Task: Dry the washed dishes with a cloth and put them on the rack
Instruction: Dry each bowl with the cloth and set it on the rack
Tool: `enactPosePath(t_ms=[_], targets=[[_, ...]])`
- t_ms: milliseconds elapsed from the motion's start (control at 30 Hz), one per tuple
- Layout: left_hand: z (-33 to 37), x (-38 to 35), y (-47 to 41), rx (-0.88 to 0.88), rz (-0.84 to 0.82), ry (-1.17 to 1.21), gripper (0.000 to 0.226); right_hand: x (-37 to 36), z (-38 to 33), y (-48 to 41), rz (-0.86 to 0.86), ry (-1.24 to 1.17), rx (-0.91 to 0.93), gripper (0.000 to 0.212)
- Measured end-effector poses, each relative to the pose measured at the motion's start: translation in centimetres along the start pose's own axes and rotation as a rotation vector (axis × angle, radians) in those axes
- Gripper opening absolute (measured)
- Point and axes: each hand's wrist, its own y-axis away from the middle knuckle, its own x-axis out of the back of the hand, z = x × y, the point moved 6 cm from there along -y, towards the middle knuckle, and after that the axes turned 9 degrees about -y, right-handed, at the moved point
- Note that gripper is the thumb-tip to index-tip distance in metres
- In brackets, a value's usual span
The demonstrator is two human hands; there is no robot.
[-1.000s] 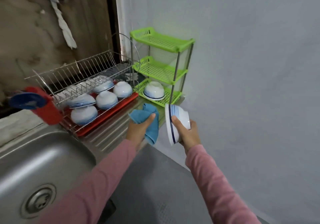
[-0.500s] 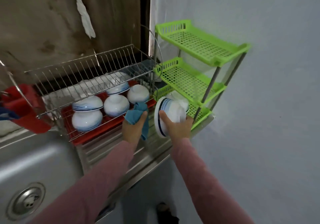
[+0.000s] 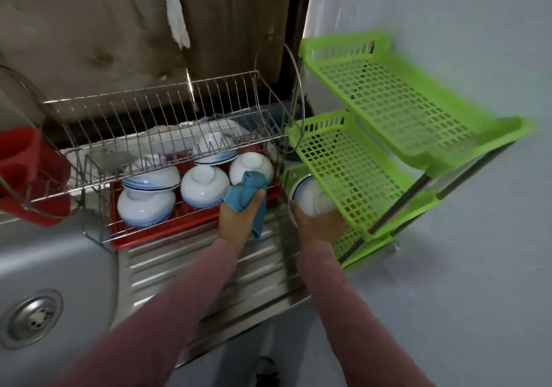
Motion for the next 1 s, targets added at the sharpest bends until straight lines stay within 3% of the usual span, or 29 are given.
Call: enactPosePath(t_ms=[300,433,600,700,867,1000], targets=[[-0.8,-1.9,-0.3,0.018,-0.013,-0.009,0.021,-1.0,0.7,-3.3,-0.293,-0.093,-0.150,0.070],[-1.3,-2.1,0.1,0.036,-0.014,0.003,0.022,-0.5,0.5,-2.7,-0.282,-0.160,-0.107,0.066],[-1.6,-1.3,1.3,0.086,0.078,0.047,0.017,0.1,-0.5,0.9,-0.026,-0.025,0.243,0.090],[-2.1,-0.2,2.5,0.110,0.120,0.060,0.020,-1.3,-0.3,2.8,0.043,-0.095,0.481,0.081],[-2.8,3.4,4.7,0.151,0.210,0.097,0.018,-3.4,-0.5,5.8,-0.268,-0.247,0.504,0.067],[-2.8,7.6,6.9,0.159,0.300,0.127,0.017,-5.6,-0.9,9.0,-0.497,-0.252,0.365,0.052]])
